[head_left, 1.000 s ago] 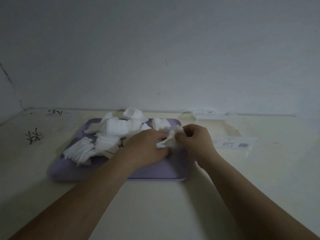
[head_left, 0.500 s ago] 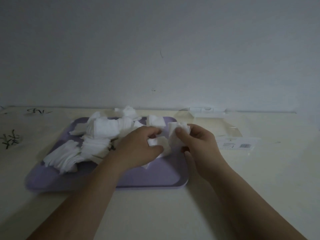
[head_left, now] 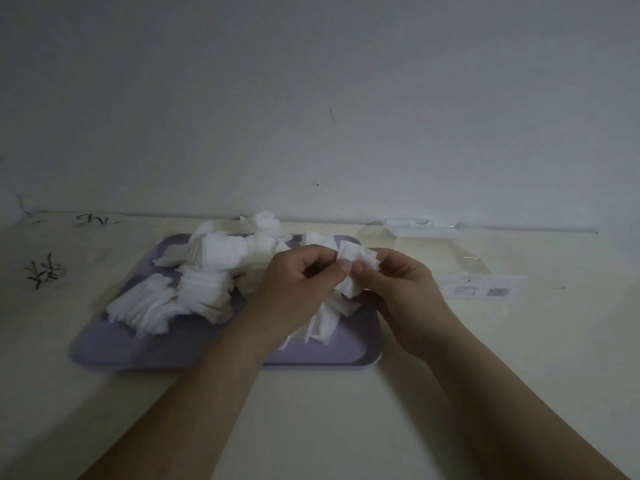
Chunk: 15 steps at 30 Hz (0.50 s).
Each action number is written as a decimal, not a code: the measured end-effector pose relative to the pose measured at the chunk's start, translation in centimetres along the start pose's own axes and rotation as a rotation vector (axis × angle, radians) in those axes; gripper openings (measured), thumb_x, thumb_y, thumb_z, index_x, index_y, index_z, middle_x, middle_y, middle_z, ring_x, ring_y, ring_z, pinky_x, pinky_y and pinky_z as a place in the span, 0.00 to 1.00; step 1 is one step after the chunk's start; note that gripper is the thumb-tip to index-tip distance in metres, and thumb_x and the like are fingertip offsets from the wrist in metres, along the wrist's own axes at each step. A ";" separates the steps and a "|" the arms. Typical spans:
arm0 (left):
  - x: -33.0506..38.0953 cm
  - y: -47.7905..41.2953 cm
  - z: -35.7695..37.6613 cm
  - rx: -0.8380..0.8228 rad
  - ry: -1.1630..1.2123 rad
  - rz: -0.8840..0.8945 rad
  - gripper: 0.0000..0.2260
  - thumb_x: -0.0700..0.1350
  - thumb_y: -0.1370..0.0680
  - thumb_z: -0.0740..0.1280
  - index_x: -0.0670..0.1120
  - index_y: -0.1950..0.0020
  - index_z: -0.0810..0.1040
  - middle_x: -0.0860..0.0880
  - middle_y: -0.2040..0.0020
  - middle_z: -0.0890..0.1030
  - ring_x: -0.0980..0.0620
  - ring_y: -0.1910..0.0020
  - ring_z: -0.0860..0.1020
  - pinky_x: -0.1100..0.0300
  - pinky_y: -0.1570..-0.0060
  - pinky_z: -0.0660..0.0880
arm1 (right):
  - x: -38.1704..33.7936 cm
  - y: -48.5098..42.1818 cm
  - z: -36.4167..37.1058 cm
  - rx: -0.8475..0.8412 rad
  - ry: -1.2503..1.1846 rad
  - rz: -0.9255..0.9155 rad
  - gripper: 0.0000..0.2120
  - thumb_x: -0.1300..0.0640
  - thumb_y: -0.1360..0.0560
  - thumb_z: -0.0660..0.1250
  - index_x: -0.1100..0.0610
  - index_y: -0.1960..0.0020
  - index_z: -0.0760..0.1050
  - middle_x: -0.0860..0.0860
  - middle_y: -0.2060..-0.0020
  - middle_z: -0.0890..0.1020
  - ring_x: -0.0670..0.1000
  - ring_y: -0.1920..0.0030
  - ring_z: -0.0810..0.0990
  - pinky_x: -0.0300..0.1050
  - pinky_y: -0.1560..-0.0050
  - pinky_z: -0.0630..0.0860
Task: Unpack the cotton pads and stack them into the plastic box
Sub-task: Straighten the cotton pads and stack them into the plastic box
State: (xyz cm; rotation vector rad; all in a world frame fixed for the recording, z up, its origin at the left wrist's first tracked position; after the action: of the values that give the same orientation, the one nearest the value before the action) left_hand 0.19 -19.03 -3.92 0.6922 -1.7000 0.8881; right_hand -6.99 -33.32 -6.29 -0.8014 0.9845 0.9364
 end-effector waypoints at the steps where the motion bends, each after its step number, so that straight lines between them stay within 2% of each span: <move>1: 0.1 0.1 0.1 -0.009 0.024 -0.007 0.05 0.46 0.19 0.72 0.50 0.51 0.88 0.41 0.55 0.86 0.49 0.55 0.82 0.42 0.48 0.81 | 0.0 0.1 0.0 0.001 0.009 -0.003 0.16 0.63 0.27 0.74 0.72 0.43 0.80 0.65 0.53 0.84 0.60 0.53 0.83 0.52 0.53 0.84; 3: 0.1 0.1 0.1 -0.016 0.075 -0.035 0.06 0.48 0.19 0.71 0.49 0.50 0.88 0.39 0.54 0.86 0.49 0.56 0.82 0.44 0.50 0.81 | -0.2 0.1 -0.1 0.001 0.032 -0.013 0.12 0.66 0.24 0.72 0.72 0.43 0.80 0.65 0.53 0.85 0.60 0.53 0.84 0.54 0.52 0.83; 5: 0.0 0.1 0.0 -0.014 0.119 -0.057 0.07 0.48 0.19 0.71 0.47 0.50 0.87 0.42 0.59 0.84 0.53 0.61 0.80 0.57 0.59 0.78 | -0.3 0.2 -0.3 0.019 0.042 -0.017 0.09 0.68 0.23 0.71 0.71 0.43 0.80 0.65 0.52 0.85 0.60 0.53 0.84 0.54 0.52 0.82; 7: -0.2 0.0 -0.2 -0.005 0.138 -0.056 0.06 0.47 0.19 0.72 0.47 0.51 0.87 0.46 0.63 0.81 0.55 0.65 0.76 0.63 0.64 0.73 | -0.4 0.2 -0.4 0.049 0.013 -0.021 0.09 0.69 0.23 0.71 0.71 0.43 0.81 0.65 0.50 0.86 0.61 0.52 0.85 0.53 0.51 0.84; 13: -0.8 -0.2 -0.6 0.052 0.234 -0.101 0.06 0.43 0.19 0.71 0.47 0.54 0.87 0.48 0.64 0.80 0.56 0.68 0.75 0.59 0.67 0.68 | -0.7 0.3 -1.0 0.132 -0.006 -0.037 0.10 0.66 0.22 0.72 0.67 0.42 0.84 0.64 0.46 0.87 0.63 0.44 0.87 0.57 0.43 0.85; 15: -1.1 -0.3 -0.8 0.089 0.270 -0.124 0.07 0.43 0.19 0.71 0.47 0.56 0.86 0.47 0.65 0.80 0.54 0.69 0.74 0.58 0.67 0.67 | -0.9 0.5 -1.1 0.163 -0.001 -0.051 0.09 0.66 0.22 0.73 0.66 0.43 0.85 0.63 0.47 0.88 0.61 0.46 0.87 0.57 0.43 0.85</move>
State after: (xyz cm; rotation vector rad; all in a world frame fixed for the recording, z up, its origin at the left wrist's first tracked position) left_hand 1.15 -18.47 -4.78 0.6957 -1.3715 0.9290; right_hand -7.99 -34.35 -5.91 -0.6853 1.0215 0.8013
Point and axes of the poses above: each hand's wrist, its own y-axis away from the middle knuckle, its own z-axis out of the palm, x = y × z, the point moved 8 cm from there along -y, towards the middle knuckle
